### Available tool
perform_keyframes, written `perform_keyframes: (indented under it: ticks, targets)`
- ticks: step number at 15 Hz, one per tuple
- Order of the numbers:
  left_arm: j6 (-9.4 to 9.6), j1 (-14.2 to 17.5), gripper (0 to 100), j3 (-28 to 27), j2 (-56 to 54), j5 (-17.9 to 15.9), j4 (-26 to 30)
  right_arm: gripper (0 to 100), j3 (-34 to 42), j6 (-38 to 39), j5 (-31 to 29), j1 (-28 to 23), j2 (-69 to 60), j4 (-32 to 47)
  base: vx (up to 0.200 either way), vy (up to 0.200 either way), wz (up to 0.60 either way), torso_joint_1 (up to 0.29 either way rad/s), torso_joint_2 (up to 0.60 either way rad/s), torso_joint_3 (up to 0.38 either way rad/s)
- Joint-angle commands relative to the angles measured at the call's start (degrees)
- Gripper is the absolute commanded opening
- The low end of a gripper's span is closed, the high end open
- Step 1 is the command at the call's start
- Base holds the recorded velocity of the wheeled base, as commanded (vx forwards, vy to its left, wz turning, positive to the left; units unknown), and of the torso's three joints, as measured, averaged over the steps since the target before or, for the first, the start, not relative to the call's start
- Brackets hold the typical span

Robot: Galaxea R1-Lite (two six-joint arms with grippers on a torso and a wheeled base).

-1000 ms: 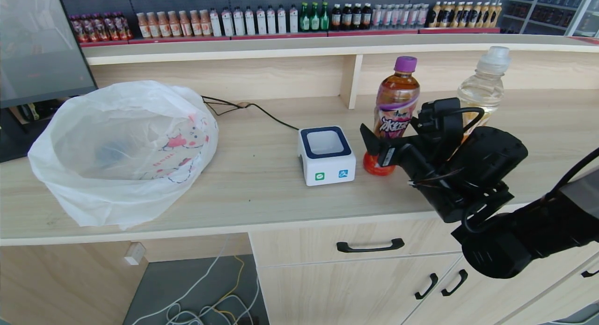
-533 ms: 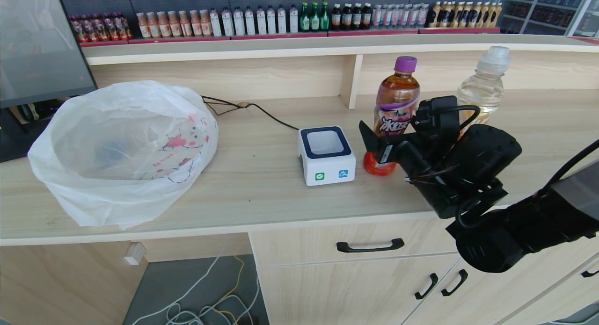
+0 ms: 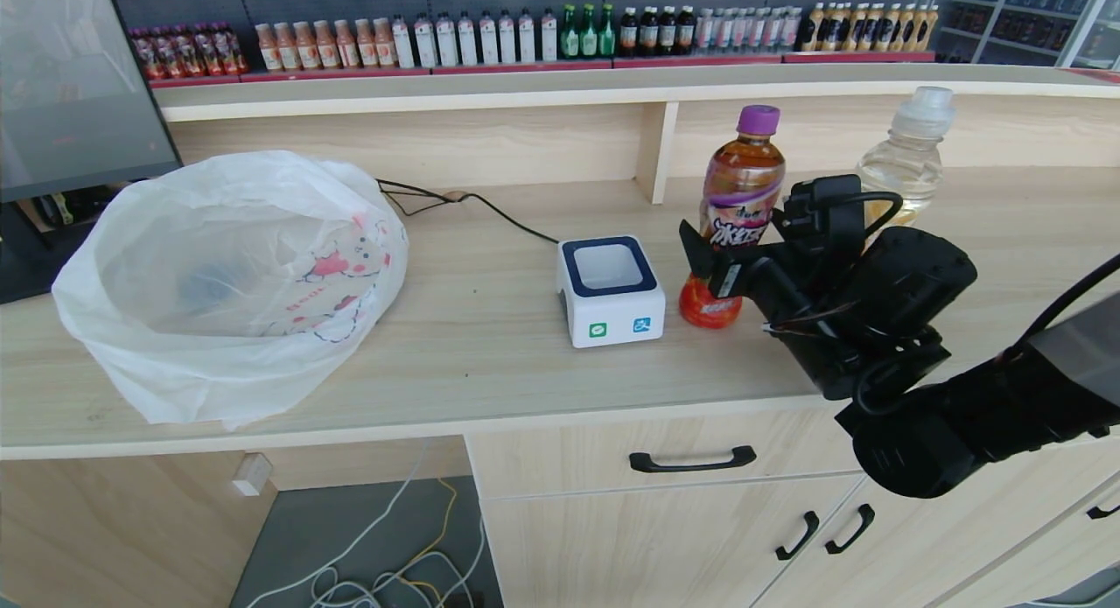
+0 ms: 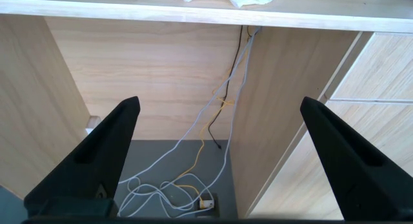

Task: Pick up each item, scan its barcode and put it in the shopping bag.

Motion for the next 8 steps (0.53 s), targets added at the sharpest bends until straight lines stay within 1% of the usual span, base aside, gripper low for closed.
perform_keyframes:
  ticks: [1, 6, 7, 8]
  targets:
    - [-0.01, -0.07, 100, 0.0, 0.01, 0.0, -0.01, 100, -0.8, -0.02, 0.1, -0.49, -0.34, -0.04, 0.0, 0.0, 0.0, 0.0, 0.0, 0.0]
    - [-0.01, 0.01, 100, 0.0, 0.01, 0.0, -0.01, 100, -1.33, 0.07, 0.71, -0.93, 0.72, 0.49, 0.0, 0.0, 0.0, 0.0, 0.0, 0.0]
    - [-0.01, 0.01, 100, 0.0, 0.01, 0.0, -0.01, 0, -1.77, 0.33, 0.71, -0.93, 0.89, 0.49, 0.0, 0.0, 0.0, 0.0, 0.0, 0.0]
    - [-0.01, 0.01, 100, 0.0, 0.01, 0.0, -0.01, 0, -2.73, 1.92, 0.71, -0.93, 1.07, 0.49, 0.0, 0.0, 0.0, 0.0, 0.0, 0.0]
